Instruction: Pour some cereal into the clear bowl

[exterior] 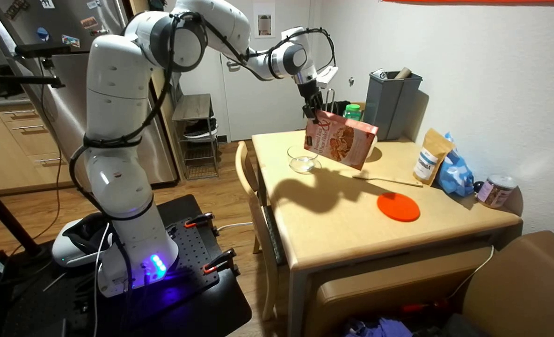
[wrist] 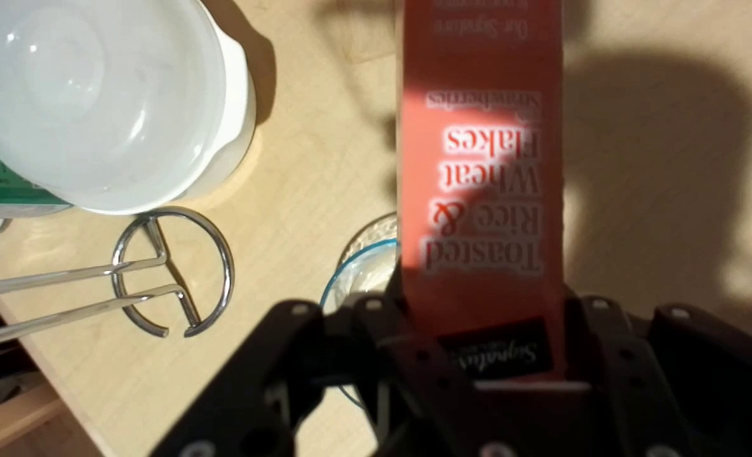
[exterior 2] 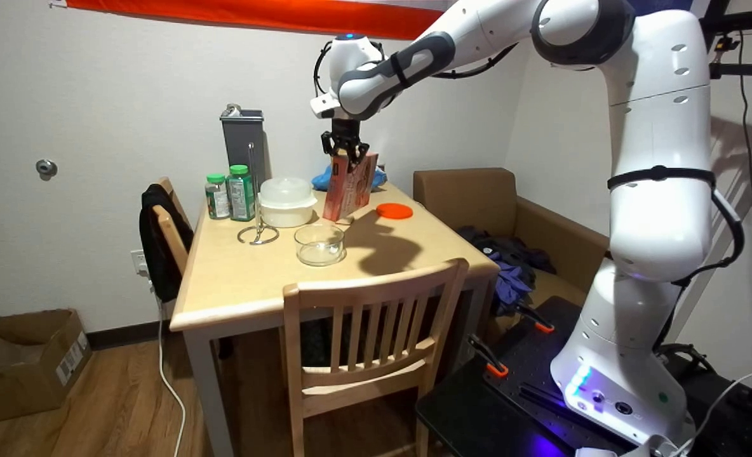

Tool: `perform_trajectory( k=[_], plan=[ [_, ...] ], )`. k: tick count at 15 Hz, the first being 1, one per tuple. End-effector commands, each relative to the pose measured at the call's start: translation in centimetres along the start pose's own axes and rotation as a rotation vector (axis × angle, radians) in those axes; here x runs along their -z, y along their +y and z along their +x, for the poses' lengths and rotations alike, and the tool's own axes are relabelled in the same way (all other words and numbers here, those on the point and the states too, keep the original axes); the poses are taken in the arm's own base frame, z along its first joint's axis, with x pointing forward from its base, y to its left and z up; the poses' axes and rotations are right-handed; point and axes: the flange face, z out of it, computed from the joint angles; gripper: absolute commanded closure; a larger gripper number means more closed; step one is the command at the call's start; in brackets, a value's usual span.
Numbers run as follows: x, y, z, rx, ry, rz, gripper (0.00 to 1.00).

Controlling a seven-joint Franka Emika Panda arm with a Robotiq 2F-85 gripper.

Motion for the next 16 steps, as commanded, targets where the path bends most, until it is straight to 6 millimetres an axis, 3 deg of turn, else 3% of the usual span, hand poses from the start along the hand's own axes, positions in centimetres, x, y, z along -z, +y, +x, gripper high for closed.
perform_trajectory(
  k=[1, 10, 13, 16],
  plan=[
    [3.9, -0.8, -3.7, -0.12, 0.015, -0.054, 0.82],
    [8.1, -4.0, -14.5, -0.516, 0.348, -0.127, 0.82],
    [8.6, -5.1, -17.4, -0.61, 0.462, -0.146, 0.82],
    [8.0, -6.8, -20.1, -0.703, 0.567, -0.145, 0.82]
  ],
)
